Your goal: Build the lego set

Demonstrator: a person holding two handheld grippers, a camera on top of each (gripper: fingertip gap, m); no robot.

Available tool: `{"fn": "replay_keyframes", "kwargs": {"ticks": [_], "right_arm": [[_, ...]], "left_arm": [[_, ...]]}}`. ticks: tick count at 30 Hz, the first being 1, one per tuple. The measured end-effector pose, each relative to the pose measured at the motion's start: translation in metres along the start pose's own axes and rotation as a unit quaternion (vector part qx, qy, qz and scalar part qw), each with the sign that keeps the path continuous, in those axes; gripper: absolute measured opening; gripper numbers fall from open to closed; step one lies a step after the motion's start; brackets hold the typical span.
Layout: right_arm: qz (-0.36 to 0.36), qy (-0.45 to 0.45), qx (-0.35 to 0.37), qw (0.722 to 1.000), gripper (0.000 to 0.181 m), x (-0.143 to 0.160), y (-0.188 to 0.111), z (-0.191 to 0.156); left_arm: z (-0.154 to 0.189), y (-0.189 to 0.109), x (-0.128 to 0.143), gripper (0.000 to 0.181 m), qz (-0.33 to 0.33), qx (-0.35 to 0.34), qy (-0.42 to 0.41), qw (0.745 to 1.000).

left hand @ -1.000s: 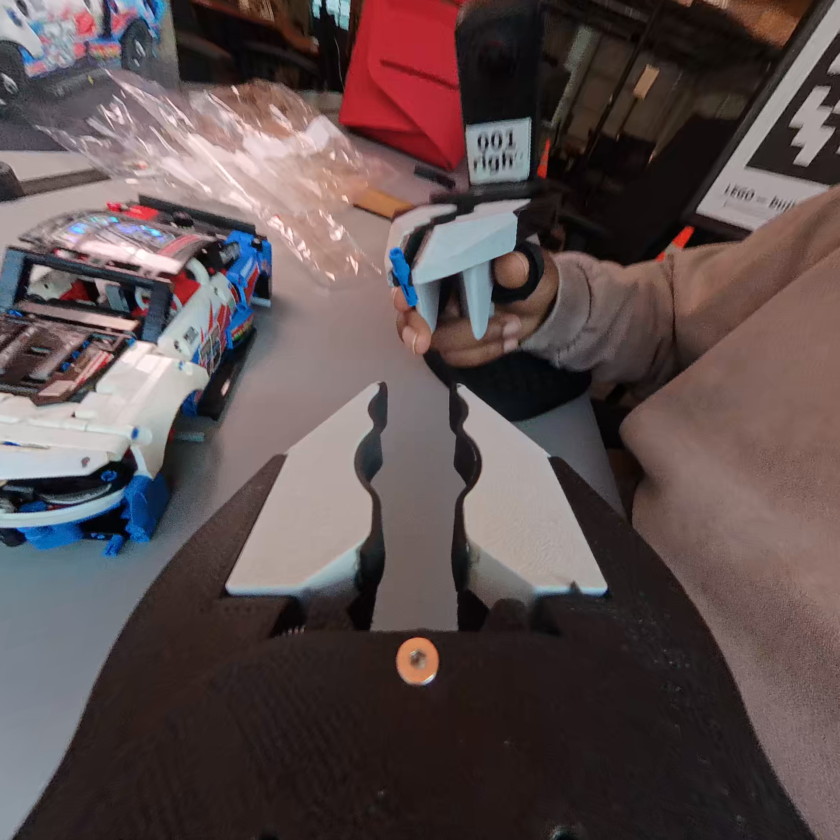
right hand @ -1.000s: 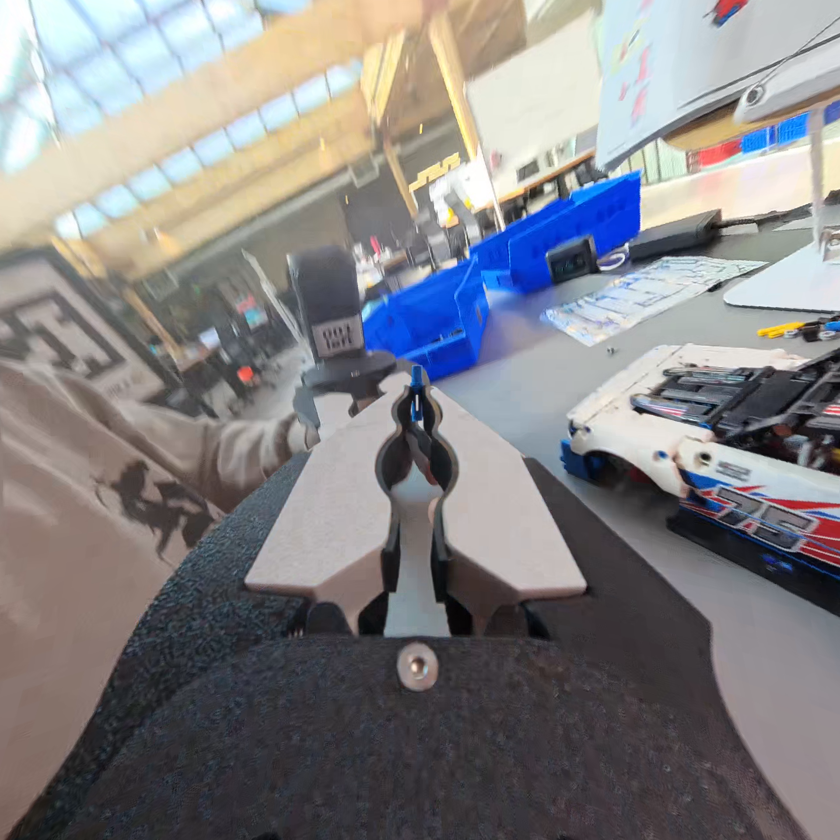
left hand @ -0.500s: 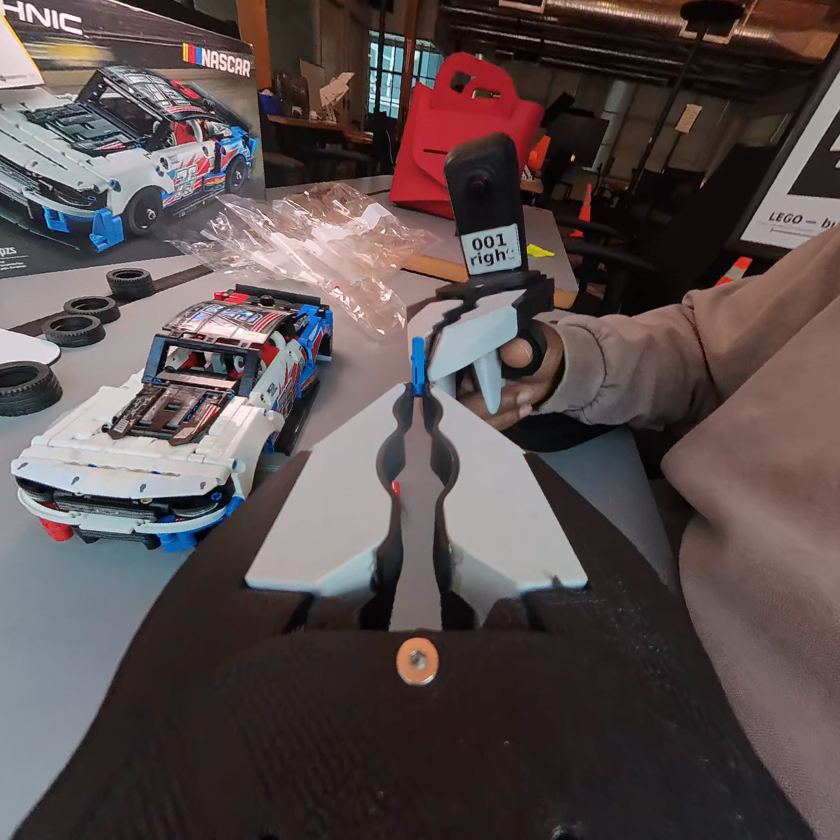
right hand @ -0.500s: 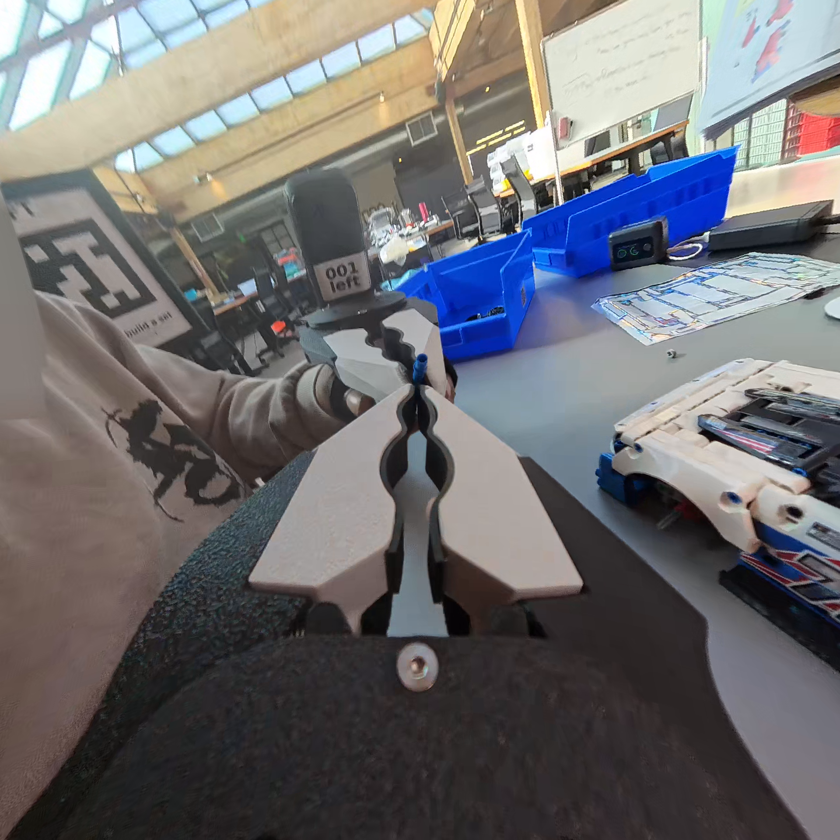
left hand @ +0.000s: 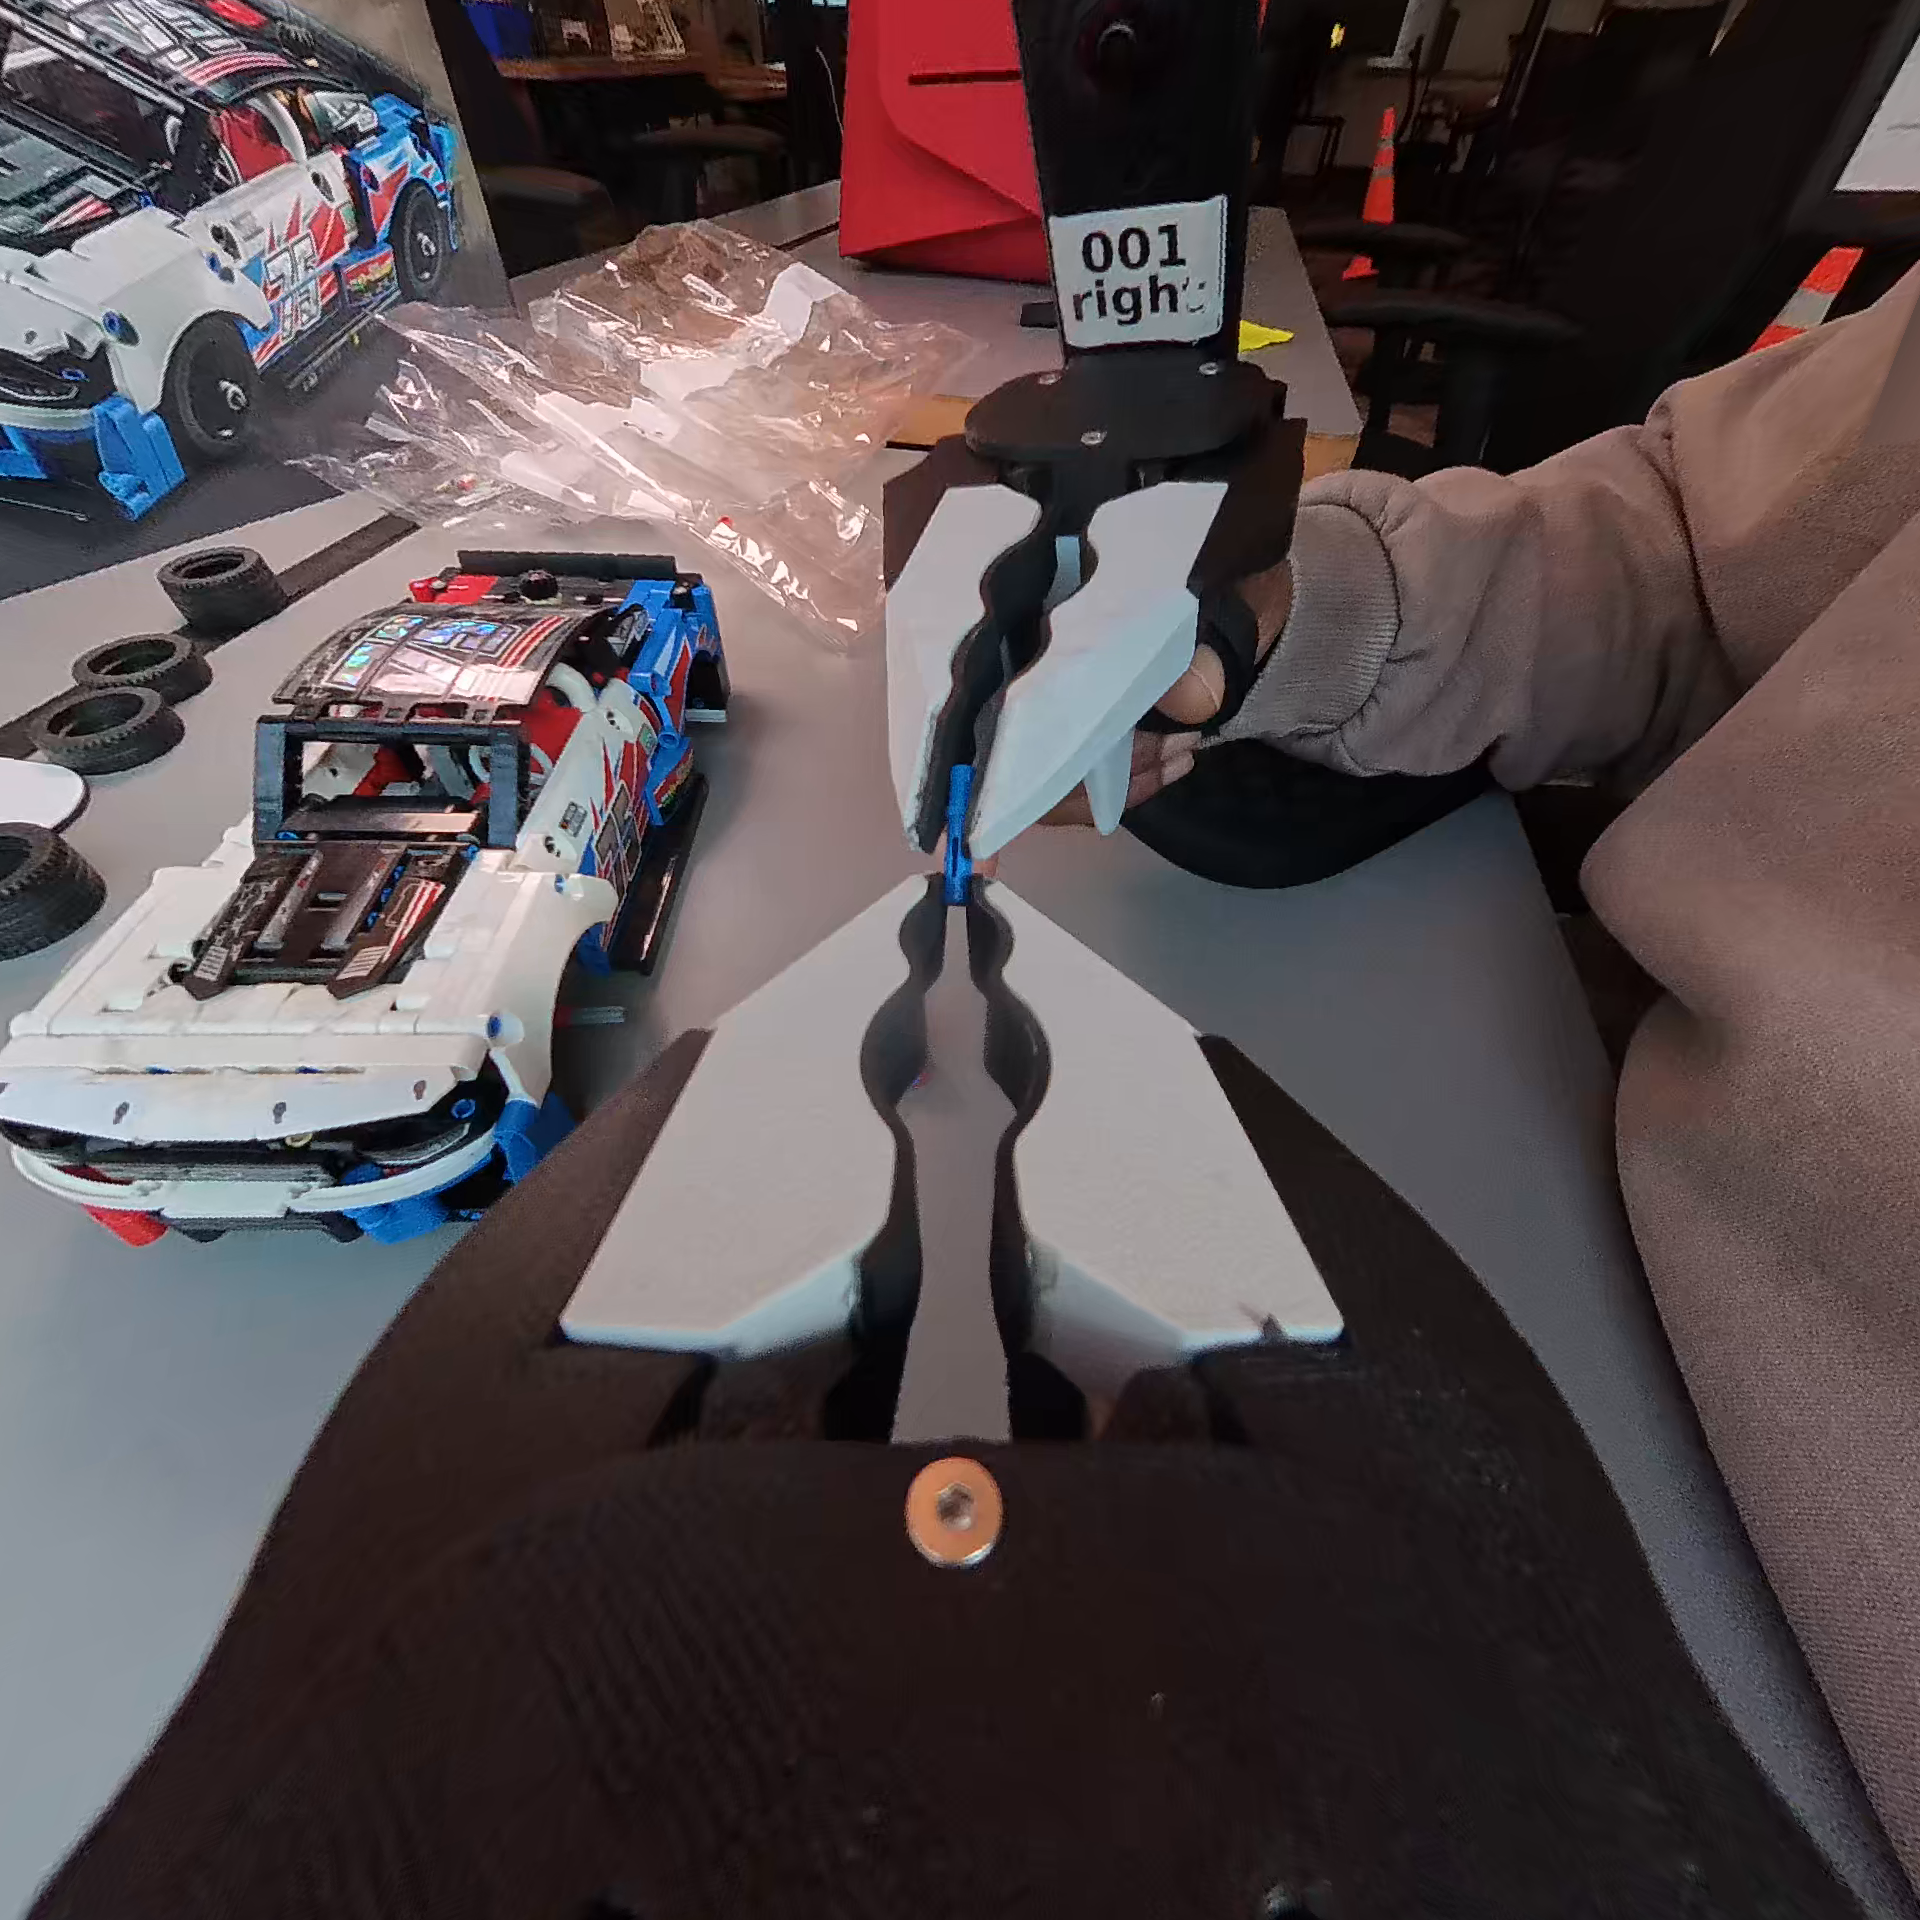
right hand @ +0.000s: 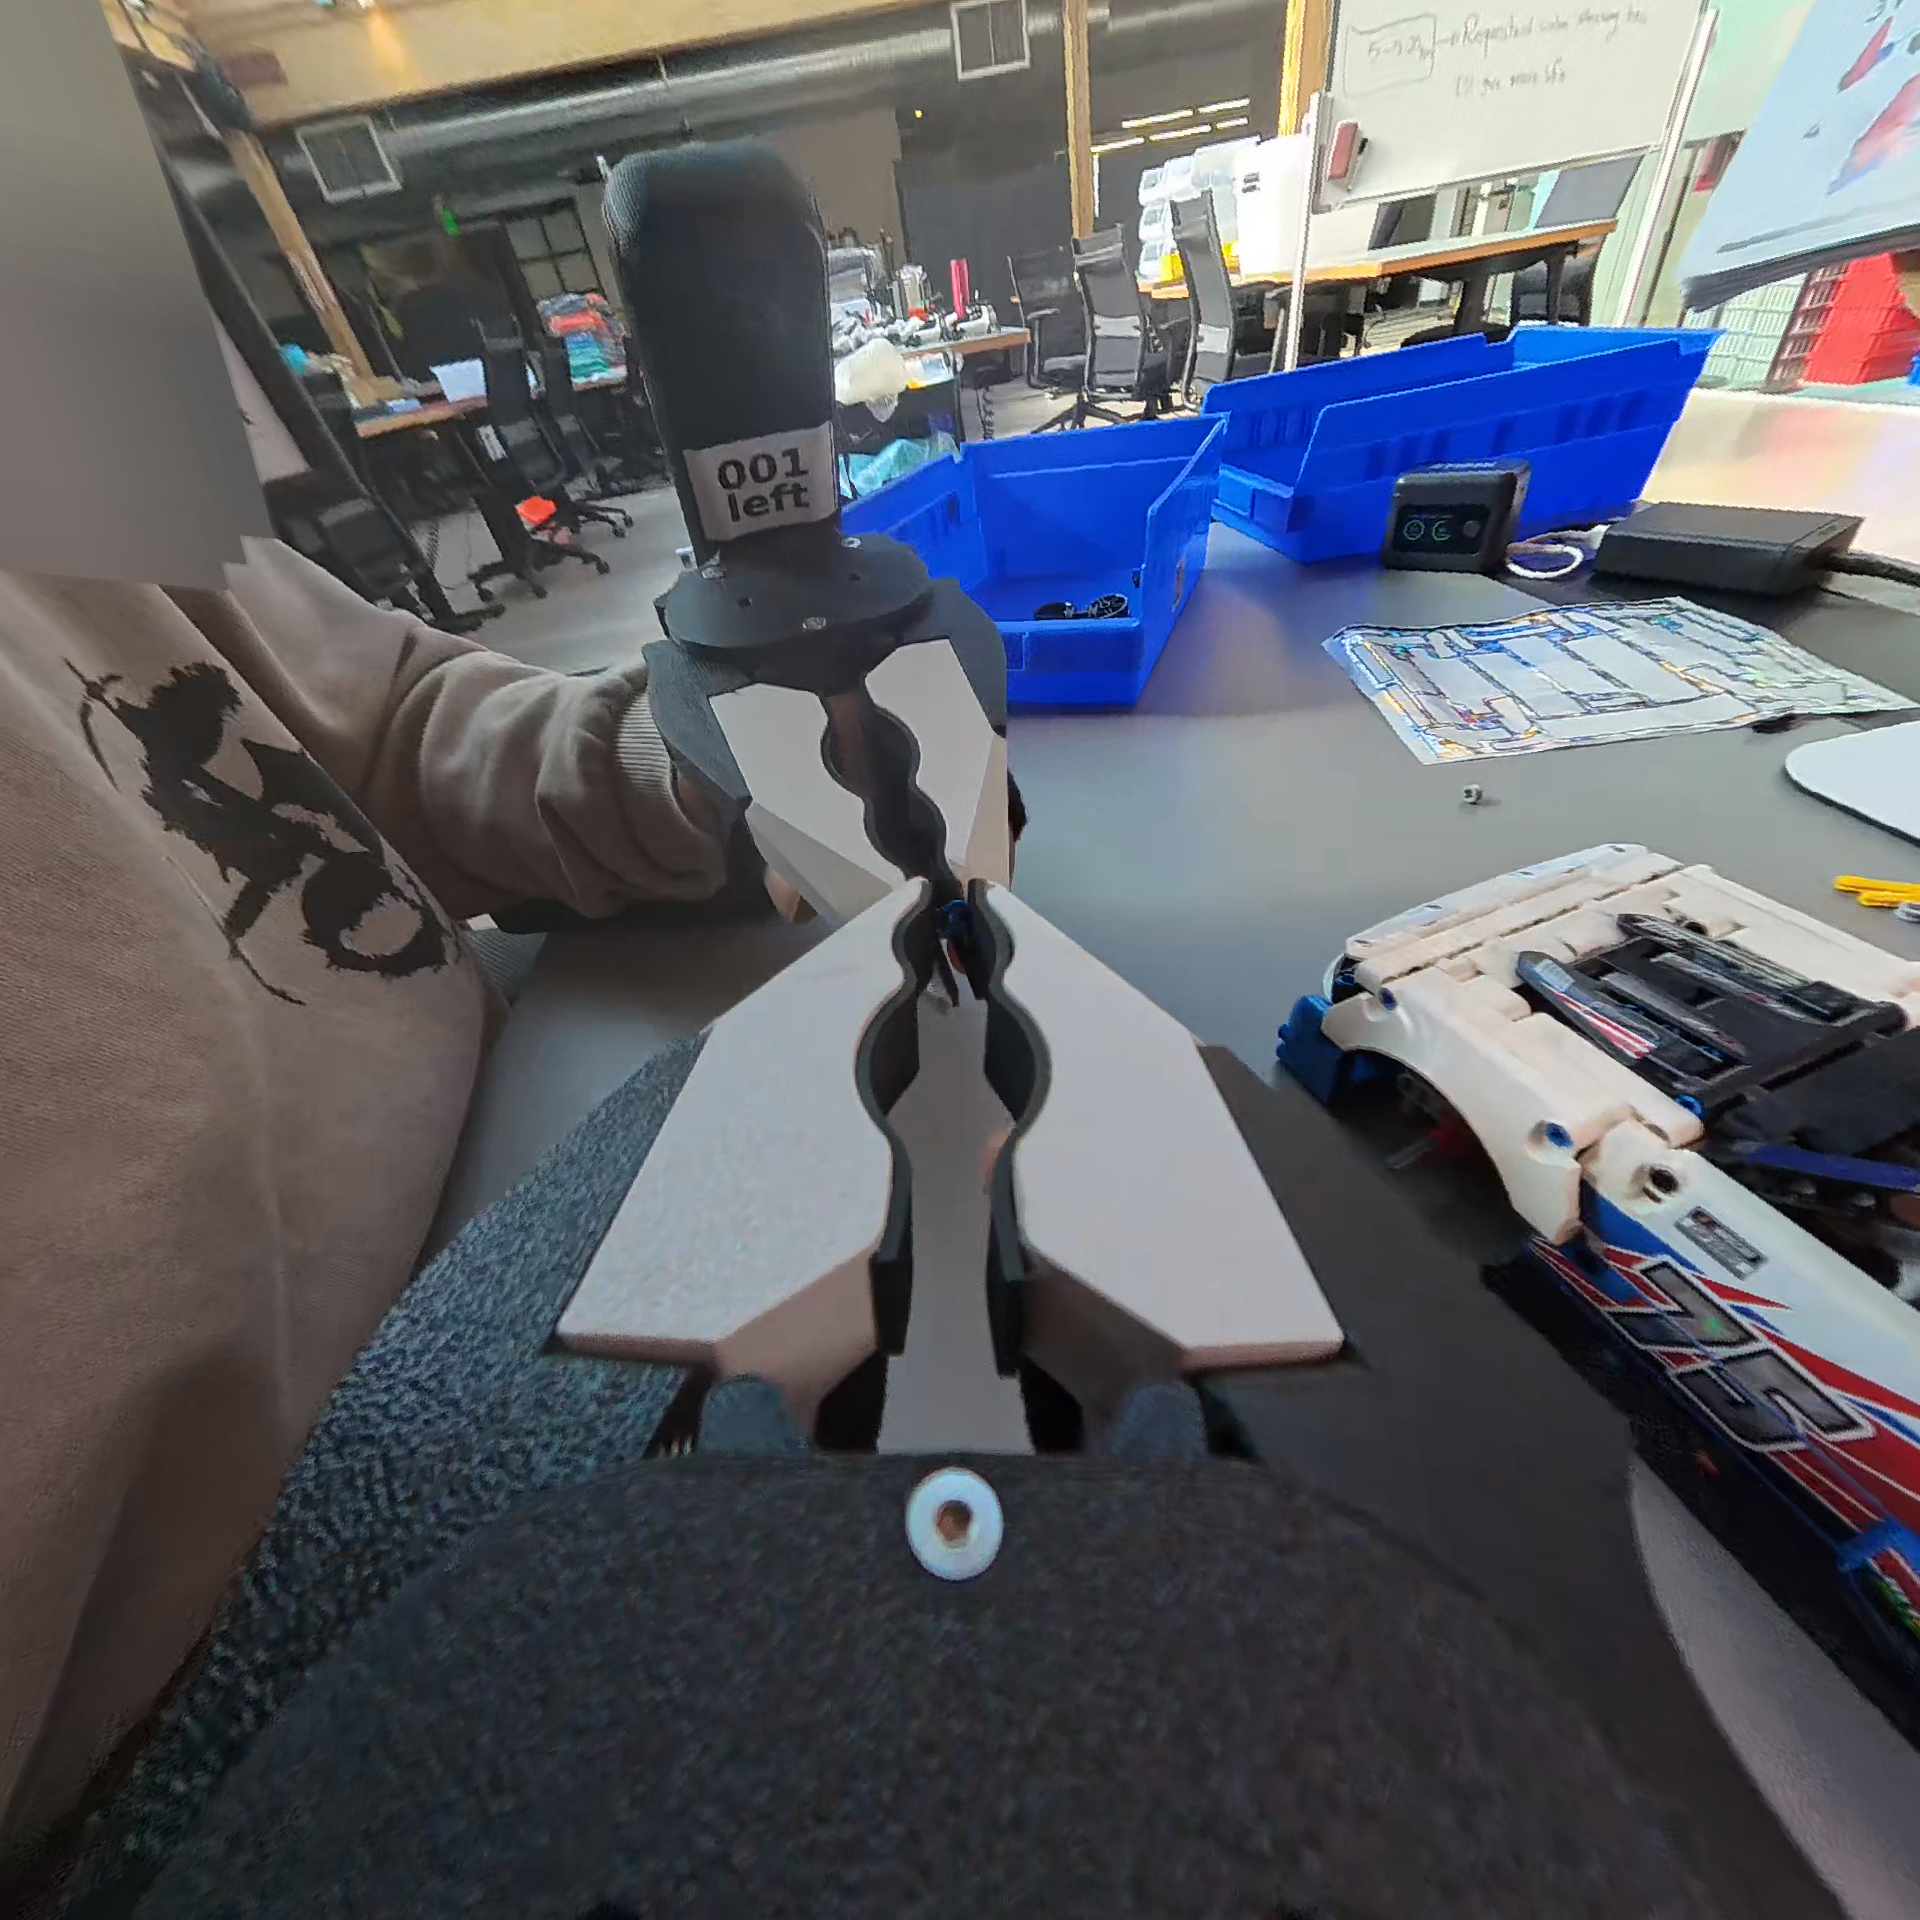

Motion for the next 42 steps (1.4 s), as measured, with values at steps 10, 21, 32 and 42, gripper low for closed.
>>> {"fn": "replay_keyframes", "kwargs": {"ticks": [10,21,32,42], "right_arm": [[0.005,0.024,-0.010,1.000,0.004,-0.006,0.009,-0.003],[-0.021,0.002,0.003,1.000,0.003,-0.004,0.006,0.000],[-0.197,-0.280,0.159,0.926,0.002,0.018,0.012,0.003],[-0.227,-0.376,0.227,0.869,0.003,0.019,0.018,-0.001]], "left_arm": [[0.000,0.005,0.001,0.002,0.034,0.028,-0.067,0.997],[-0.002,0.006,0.003,0.001,0.051,0.030,-0.091,0.994],[-0.023,0.002,0.010,0.015,0.055,0.038,-0.257,0.964],[-0.027,0.002,0.016,0.004,0.028,0.010,-0.266,0.963]]}}
Point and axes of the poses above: each gripper's, where its closed fingertips meet, y out along the fingers, x out of its underside, z = x × y across the jaws, the point moved 6 cm from there along -y, back along the fingers, and after that the axes turned 1 degree about y, right-handed, at the moved point
